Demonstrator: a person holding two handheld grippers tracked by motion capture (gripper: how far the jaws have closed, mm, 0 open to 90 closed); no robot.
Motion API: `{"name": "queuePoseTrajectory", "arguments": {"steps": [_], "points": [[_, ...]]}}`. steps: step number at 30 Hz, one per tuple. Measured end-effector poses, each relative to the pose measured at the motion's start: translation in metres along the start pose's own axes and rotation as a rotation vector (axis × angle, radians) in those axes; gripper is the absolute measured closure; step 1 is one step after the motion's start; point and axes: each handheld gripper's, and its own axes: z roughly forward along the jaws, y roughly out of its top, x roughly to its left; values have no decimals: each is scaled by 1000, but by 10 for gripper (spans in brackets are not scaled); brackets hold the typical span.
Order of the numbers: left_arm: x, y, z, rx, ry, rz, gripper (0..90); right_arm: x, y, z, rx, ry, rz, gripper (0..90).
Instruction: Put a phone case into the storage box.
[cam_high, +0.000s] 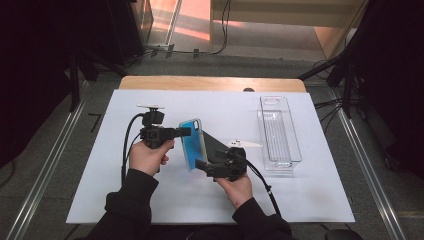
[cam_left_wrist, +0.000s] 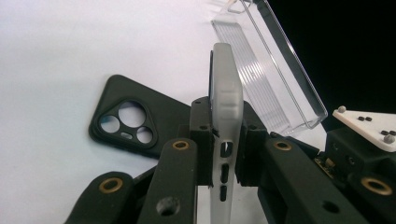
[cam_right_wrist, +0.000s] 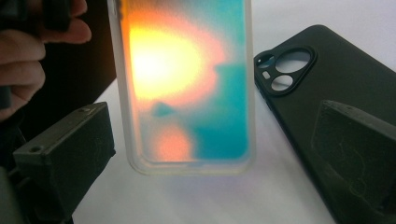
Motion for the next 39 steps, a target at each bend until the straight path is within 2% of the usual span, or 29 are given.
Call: {"name": "queuePoseTrajectory", "arguments": {"steps": [4, 6, 9, 15, 16, 18, 20, 22, 23, 24, 25, 26, 29, 33, 37, 39], "points": [[-5, -1, -2, -9, 33, 64, 807, -2, 8, -1, 72, 29, -24, 0], [-7, -2, -2, -11, 40, 78, 807, -3, 10, -2, 88, 40, -31, 0], [-10, -3, -4, -24, 33, 110, 806, -3, 15, -4, 150, 62, -72, 0], [-14, -5, -4, -31, 29, 154, 806, -10, 20, -10, 210, 92, -125, 0], [-14, -5, -4, -29, 24, 161, 806, -10, 20, -10, 210, 92, -125, 0], [-16, -6, -4, -28, 17, 176, 805, -13, 23, -12, 249, 87, -170, 0], [-17, -6, -4, -35, 7, 192, 805, -14, 24, -13, 259, 86, -177, 0], [-19, -7, -5, -32, 9, 204, 805, -16, 25, -17, 296, 95, -210, 0], [-19, -7, -5, -34, 10, 212, 805, -16, 25, -17, 296, 95, -210, 0], [-20, -7, -6, -43, 11, 219, 805, -16, 25, -20, 314, 96, -235, 0], [-20, -7, -6, -43, 11, 219, 805, -16, 25, -20, 314, 96, -235, 0], [-21, -8, -6, -49, 12, 228, 805, -16, 24, -22, 319, 88, -262, 0], [-23, -9, -8, -79, 11, 257, 805, -14, 24, -24, 313, 74, -279, 0], [-26, -11, -7, -88, 11, 276, 805, -9, 23, -24, 301, 61, -296, 0], [-28, -14, -6, -109, 13, 296, 805, -5, 23, -25, 281, -3, -311, 0], [-30, -16, -5, -118, 24, 302, 805, -4, 23, -26, 252, -15, -296, 0]]}}
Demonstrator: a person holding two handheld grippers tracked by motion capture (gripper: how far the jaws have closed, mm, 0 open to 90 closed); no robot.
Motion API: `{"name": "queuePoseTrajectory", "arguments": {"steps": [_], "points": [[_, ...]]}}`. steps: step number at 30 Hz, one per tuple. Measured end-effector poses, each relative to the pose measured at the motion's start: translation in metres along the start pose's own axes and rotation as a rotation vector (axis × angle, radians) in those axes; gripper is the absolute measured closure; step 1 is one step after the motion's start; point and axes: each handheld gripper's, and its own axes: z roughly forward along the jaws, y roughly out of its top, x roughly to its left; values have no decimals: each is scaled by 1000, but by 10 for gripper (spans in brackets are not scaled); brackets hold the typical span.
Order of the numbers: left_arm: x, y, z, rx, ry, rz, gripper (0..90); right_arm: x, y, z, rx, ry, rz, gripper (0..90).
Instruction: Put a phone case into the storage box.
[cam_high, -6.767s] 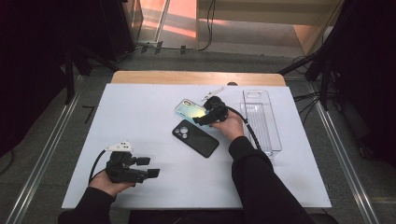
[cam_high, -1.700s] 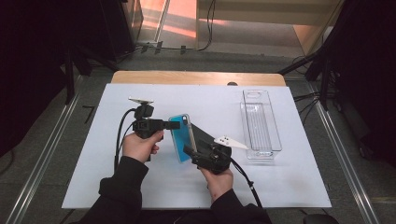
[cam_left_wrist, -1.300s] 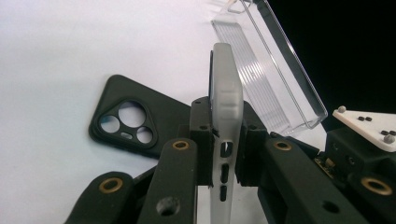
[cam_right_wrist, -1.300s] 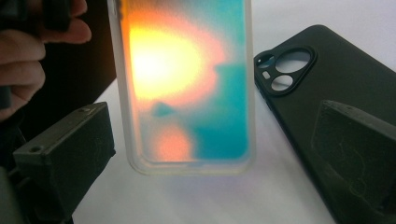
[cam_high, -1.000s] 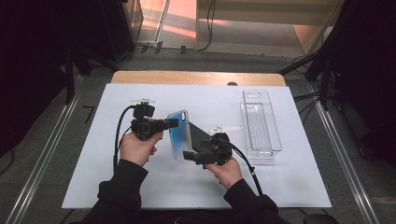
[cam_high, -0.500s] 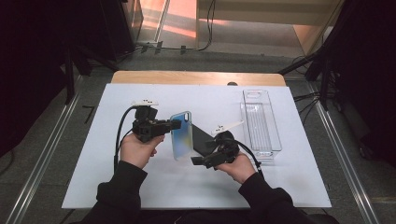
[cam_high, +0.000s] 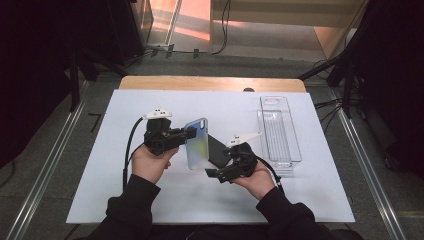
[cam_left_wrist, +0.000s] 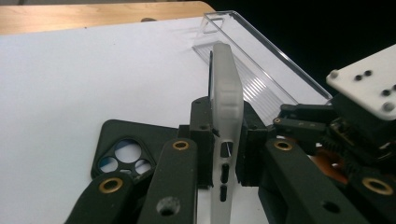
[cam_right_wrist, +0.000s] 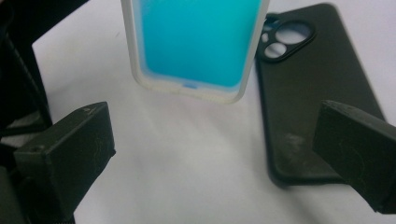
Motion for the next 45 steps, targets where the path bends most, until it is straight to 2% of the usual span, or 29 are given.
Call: {"name": "queuePoseTrajectory", "arguments": {"steps": [2, 4, 5, 6, 8, 14, 23, 33, 36, 45], "points": [[-3, -3, 2, -27, 9, 4, 805, 1, 1, -2, -33, -26, 7, 0], [-4, -4, 2, -32, 15, 13, 805, 3, 2, -3, -47, -42, 10, 0], [-5, -5, 3, -39, 17, 19, 805, 4, 3, -6, -76, -71, 15, 0], [-6, -6, 3, -50, 24, 21, 805, 4, 3, -6, -76, -71, 15, 0], [-8, -8, 4, -62, 30, 24, 805, 6, 4, -9, -111, -104, 18, 0], [-15, -12, 8, -102, 38, 30, 806, 6, 5, -12, -156, -135, 31, 0], [-15, -15, 12, -106, 24, -8, 805, 12, 8, -13, -179, -164, 21, 0], [-29, -18, 18, -95, 1, 18, 805, 18, 12, -12, -195, -182, 27, 0], [-34, -19, 20, -93, -7, 23, 805, 18, 14, -11, -205, -175, 49, 0], [-41, -22, 25, -86, -25, 28, 804, 20, 17, -6, -209, -194, 71, 0]]}}
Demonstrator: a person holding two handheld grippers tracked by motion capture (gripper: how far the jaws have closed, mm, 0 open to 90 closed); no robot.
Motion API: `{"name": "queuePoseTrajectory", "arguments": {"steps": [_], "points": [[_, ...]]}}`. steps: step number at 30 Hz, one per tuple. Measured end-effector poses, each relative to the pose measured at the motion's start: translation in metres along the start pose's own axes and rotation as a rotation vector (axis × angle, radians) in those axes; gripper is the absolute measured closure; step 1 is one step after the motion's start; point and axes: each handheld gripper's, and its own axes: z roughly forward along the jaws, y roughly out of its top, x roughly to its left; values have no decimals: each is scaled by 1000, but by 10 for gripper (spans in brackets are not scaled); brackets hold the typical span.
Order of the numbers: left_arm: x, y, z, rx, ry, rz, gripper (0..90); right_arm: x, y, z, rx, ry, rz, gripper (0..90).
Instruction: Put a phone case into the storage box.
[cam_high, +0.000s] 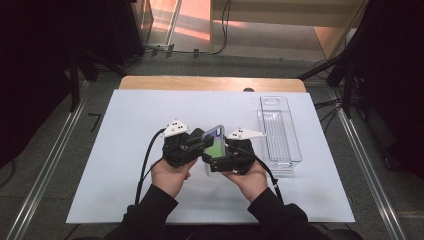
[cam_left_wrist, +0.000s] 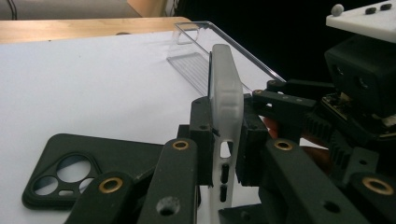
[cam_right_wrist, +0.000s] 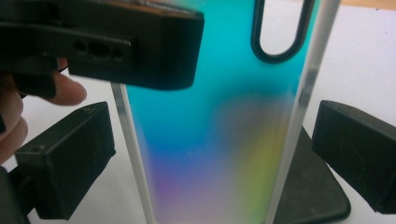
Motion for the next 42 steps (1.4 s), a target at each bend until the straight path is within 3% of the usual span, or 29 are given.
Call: {"name": "queuePoseTrajectory", "arguments": {"steps": [4, 15, 18, 23, 30, 38, 42], "points": [[1, -1, 2, 7, -34, -11, 804, 0, 0, -1, -11, 10, -14, 122], [3, 1, 0, 16, -71, -41, 782, -1, 2, -3, -18, 34, -27, 154], [5, 4, -3, 1, -94, -57, 675, -3, 2, -3, -13, 30, -17, 154], [8, 9, -8, 24, -107, -81, 546, -11, 1, -1, 11, 17, -11, 153], [13, 12, -15, 29, -124, -83, 419, -23, 0, -1, 41, -2, -6, 154], [22, 10, -21, 109, -152, -56, 328, -32, 1, -4, 53, 34, -13, 153], [25, 4, -22, 174, -154, -33, 318, -36, 2, -6, 60, 39, -24, 154]]}}
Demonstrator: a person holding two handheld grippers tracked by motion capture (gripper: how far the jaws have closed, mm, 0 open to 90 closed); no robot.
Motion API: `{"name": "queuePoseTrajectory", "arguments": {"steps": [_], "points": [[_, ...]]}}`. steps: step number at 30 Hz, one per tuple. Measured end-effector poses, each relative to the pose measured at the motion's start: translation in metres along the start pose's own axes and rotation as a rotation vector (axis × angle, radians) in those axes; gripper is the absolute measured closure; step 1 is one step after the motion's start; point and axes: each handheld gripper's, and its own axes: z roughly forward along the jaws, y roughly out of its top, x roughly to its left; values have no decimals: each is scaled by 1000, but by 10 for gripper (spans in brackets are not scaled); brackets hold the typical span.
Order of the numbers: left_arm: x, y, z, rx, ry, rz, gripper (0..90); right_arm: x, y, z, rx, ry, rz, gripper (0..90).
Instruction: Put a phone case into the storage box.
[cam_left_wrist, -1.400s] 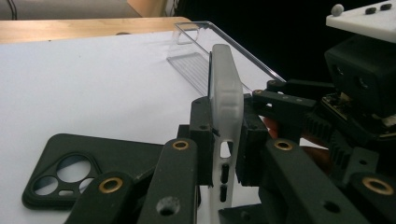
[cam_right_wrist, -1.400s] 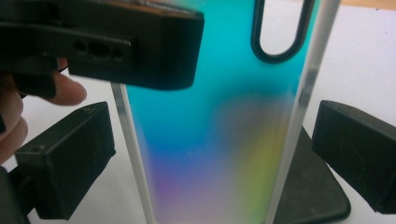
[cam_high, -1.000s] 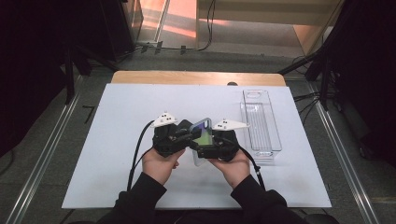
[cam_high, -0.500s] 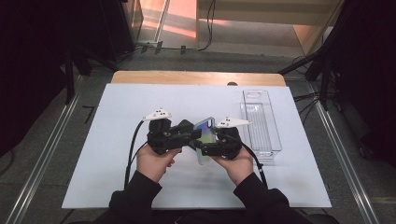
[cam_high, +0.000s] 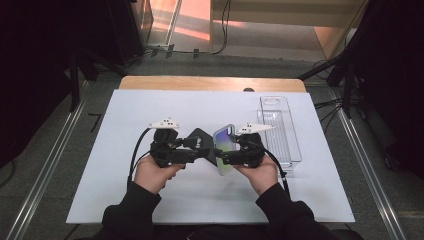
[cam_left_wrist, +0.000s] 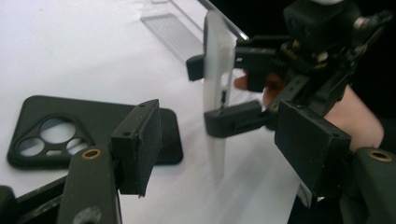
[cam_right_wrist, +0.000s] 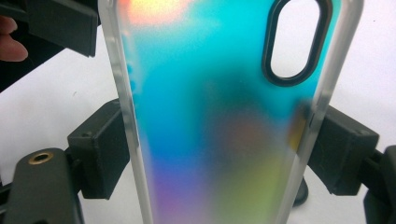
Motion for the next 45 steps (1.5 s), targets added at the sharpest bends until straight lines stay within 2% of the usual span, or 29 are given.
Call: {"name": "queuePoseTrajectory", "arguments": {"steps": [2, 4, 6, 7, 8, 9, 16, 22, 28, 30, 38, 45], "points": [[0, -2, 0, 13, -6, 4, 317, -1, 0, -1, 4, 11, -4, 153], [2, -9, 0, 47, -17, 51, 309, -1, 0, -1, 12, 17, -16, 153], [3, -12, 1, 60, -19, 64, 308, -1, 0, -2, 14, 23, -19, 153], [5, -18, 2, 95, -25, 92, 308, -1, 0, -3, 13, 27, -23, 153], [5, -18, 2, 95, -25, 92, 308, -1, 0, -3, 13, 27, -23, 153], [6, -24, 4, 123, -27, 106, 309, -1, 1, -4, 10, 38, -31, 153], [13, -36, 4, 136, -23, 130, 308, -2, 1, -7, 15, 47, -56, 153], [18, -47, 1, 134, -37, 144, 308, -2, 3, -7, 13, 61, -51, 153], [24, -57, -3, 146, -19, 158, 308, -3, 3, -7, 23, 65, -55, 153], [26, -59, -4, 153, -23, 156, 308, -4, 3, -9, 20, 72, -48, 153], [31, -71, -14, 162, -13, 151, 308, -4, 7, -14, 19, 75, -69, 153], [32, -78, -22, 148, -8, 141, 308, -6, 8, -18, 26, 86, -65, 153]]}}
